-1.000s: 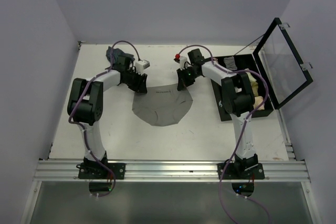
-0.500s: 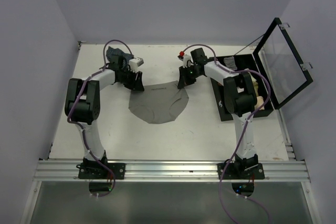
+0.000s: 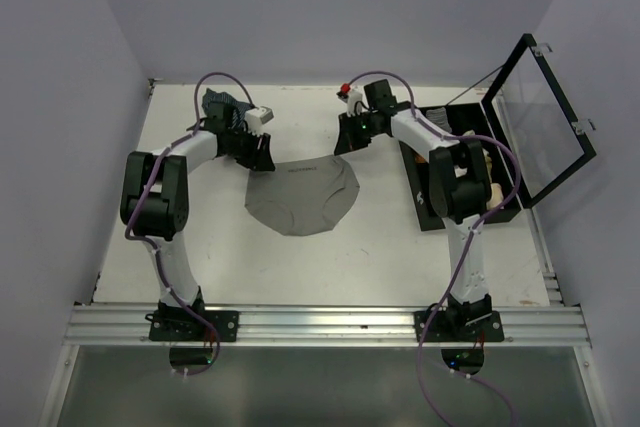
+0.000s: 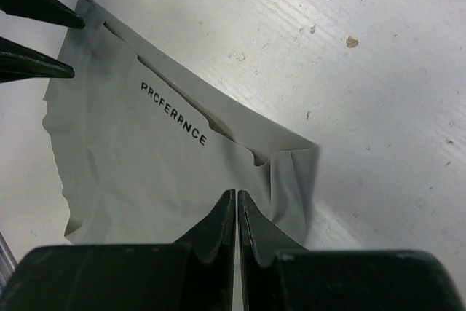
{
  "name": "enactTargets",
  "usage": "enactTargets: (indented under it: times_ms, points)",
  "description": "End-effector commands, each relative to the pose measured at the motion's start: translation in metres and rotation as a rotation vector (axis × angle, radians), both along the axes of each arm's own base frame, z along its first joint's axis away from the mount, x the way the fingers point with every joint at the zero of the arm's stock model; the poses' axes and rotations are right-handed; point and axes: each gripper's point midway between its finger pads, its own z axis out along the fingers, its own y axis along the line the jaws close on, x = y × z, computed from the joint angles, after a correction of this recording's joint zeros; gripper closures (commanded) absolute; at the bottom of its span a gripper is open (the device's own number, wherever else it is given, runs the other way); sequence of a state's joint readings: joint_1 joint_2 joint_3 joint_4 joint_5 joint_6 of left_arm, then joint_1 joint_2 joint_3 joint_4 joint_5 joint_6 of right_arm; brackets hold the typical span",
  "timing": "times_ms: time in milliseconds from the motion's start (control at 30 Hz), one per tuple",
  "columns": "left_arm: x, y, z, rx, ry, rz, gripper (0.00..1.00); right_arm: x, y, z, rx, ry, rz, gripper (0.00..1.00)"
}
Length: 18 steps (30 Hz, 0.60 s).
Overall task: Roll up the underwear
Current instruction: Flatten the underwear
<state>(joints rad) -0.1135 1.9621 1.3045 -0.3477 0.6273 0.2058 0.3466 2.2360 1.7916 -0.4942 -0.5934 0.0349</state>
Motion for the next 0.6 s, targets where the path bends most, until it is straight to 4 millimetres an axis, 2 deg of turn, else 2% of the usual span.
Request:
enactTargets:
  times_ms: [0,200,367,400,467,533,567]
  points:
    - [0.012,0.007,0.005,0.033,-0.036,-0.004,0.5,0.011,-0.003,-0.007,-0.035,-0.047,0.03,0.92]
    - [0.008,0.015,-0.014,0.081,0.015,0.016,0.5,0.02,-0.025,-0.044,-0.134,-0.018,-0.042,0.94]
    - [0.006,0.021,-0.021,0.101,0.032,0.025,0.5,0.022,-0.041,-0.051,-0.19,-0.012,-0.094,0.96]
    - [0.006,0.02,-0.019,0.096,0.028,0.018,0.5,0.018,-0.043,-0.052,-0.2,-0.003,-0.094,0.97]
    - [0.004,0.018,-0.012,0.086,0.006,-0.002,0.5,0.015,-0.046,-0.036,-0.187,-0.015,-0.099,0.98]
    - [-0.001,0.012,-0.002,0.048,-0.025,-0.044,0.5,0.009,-0.045,-0.013,-0.142,-0.052,-0.097,0.98]
    - [-0.001,0.01,0.013,0.029,-0.065,-0.054,0.5,0.006,-0.043,-0.003,-0.119,-0.067,-0.089,0.97]
